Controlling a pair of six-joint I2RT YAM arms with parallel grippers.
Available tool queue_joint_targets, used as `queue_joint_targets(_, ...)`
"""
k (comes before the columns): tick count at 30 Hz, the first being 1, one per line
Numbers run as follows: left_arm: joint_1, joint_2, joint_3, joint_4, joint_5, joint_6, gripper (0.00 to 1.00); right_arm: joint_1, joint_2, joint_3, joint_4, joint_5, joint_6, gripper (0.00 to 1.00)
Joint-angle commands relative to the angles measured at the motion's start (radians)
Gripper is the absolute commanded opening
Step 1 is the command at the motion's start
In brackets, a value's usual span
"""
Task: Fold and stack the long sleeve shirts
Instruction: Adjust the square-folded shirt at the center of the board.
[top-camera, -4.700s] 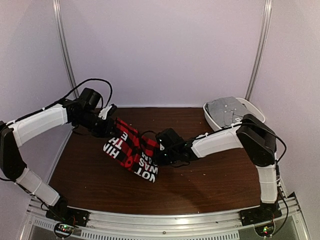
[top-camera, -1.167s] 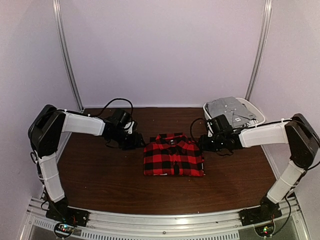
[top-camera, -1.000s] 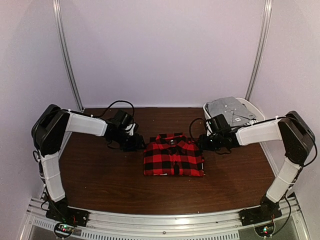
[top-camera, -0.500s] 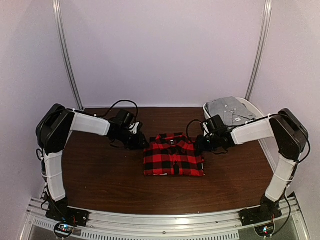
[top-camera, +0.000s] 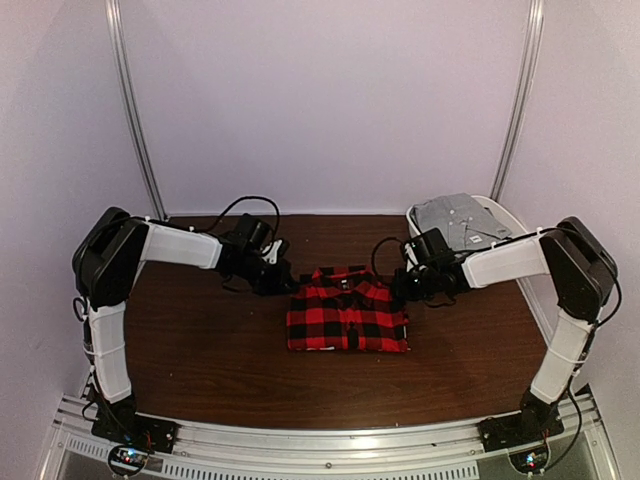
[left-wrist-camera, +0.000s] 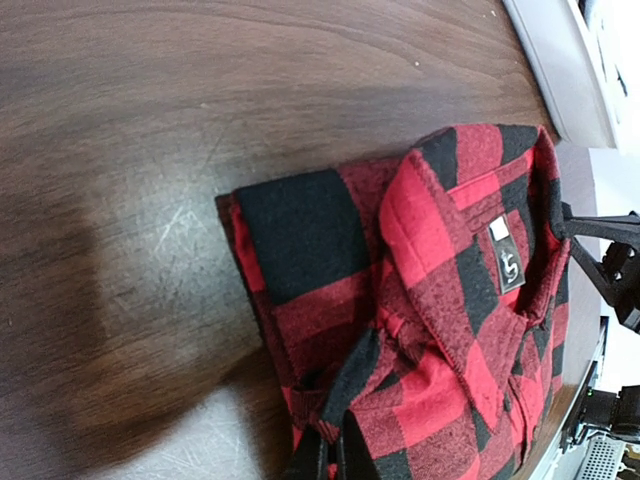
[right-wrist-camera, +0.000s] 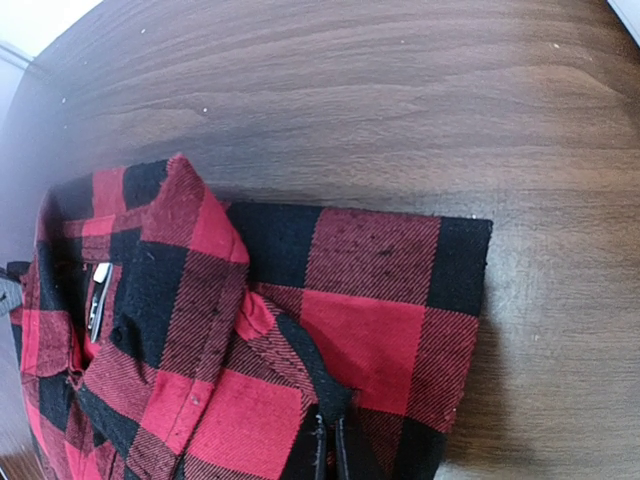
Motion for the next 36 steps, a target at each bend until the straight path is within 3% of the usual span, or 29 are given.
queue_joint_targets(1, -0.015, -0.001, 0.05, 0.02, 0.014, 0.032, 0.01, -0.001, -0.053, 0.004, 0.01, 0.007, -0.004, 0.0)
queue_joint_targets(15, -0.044, -0.004, 0.129, 0.014, 0.037, 0.068, 0.0, 0.002, -0.199, -0.066, -0.045, 0.095, 0.007, 0.0)
queue_joint_targets(28, -0.016, 0.168, 0.237, -0.018, -0.005, 0.065, 0.0, -0.024, -0.067, -0.071, -0.028, 0.12, 0.016, 0.01)
queue_joint_targets(32, -0.007, 0.182, 0.271, -0.065, -0.053, 0.07, 0.03, -0.024, -0.047, -0.056, -0.049, 0.127, 0.006, 0.09)
queue_joint_targets(36, -0.007, 0.147, 0.261, -0.096, -0.111, 0.073, 0.04, -0.024, -0.071, -0.042, -0.093, 0.166, -0.018, 0.24)
